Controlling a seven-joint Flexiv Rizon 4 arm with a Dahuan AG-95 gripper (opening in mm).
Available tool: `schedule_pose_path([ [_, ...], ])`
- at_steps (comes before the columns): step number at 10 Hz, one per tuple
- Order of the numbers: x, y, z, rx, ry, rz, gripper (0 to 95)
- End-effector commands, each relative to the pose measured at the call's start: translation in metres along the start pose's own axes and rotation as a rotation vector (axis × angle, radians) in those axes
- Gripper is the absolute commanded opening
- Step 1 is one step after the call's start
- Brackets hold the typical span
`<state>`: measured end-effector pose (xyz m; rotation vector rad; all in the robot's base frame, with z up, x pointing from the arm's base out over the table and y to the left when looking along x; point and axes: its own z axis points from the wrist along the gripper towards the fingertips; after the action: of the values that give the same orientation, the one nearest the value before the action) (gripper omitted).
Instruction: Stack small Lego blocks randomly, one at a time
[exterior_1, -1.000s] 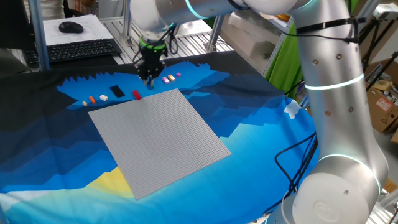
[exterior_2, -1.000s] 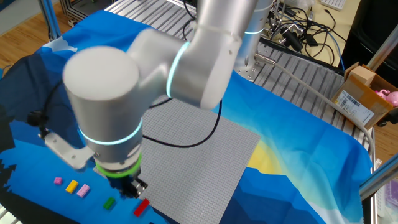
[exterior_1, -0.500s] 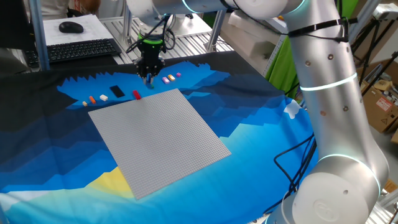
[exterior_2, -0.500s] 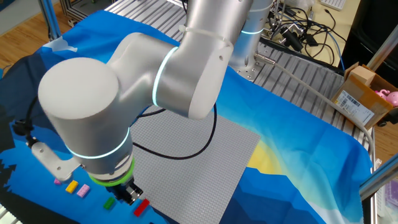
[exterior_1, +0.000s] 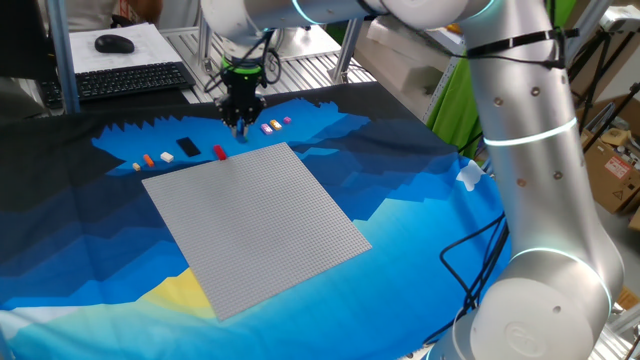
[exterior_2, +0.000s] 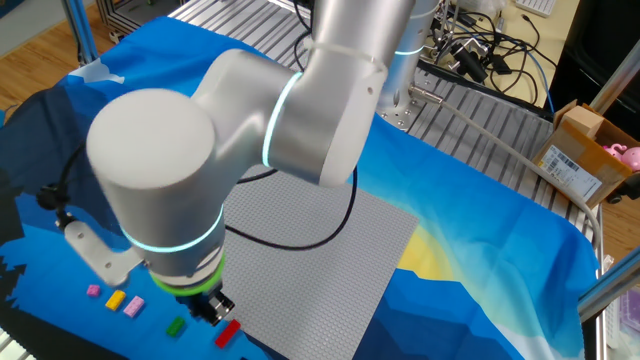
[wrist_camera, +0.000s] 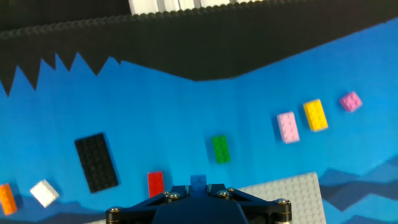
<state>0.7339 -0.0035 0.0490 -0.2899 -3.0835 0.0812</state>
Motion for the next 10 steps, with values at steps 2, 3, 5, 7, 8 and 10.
schedule_pose_path([
  [2, 0.0028, -0.0009, -0.0002, -0.005, 0.023, -0.016, 0.0],
  [3, 0.0028, -0.0009, -0.0002, -0.010, 0.040, -0.045, 0.0],
  [5, 0.0028, -0.0009, -0.0002, -0.010, 0.048, -0.037, 0.0],
  [7, 0.0028, -0.0009, -0.0002, -0.014, 0.054, -0.025, 0.0],
  [8, 0.0028, -0.0009, -0.0002, -0.018, 0.061, -0.019, 0.0],
  [10, 0.0028, -0.0009, -0.0002, -0.018, 0.060, -0.012, 0.0],
])
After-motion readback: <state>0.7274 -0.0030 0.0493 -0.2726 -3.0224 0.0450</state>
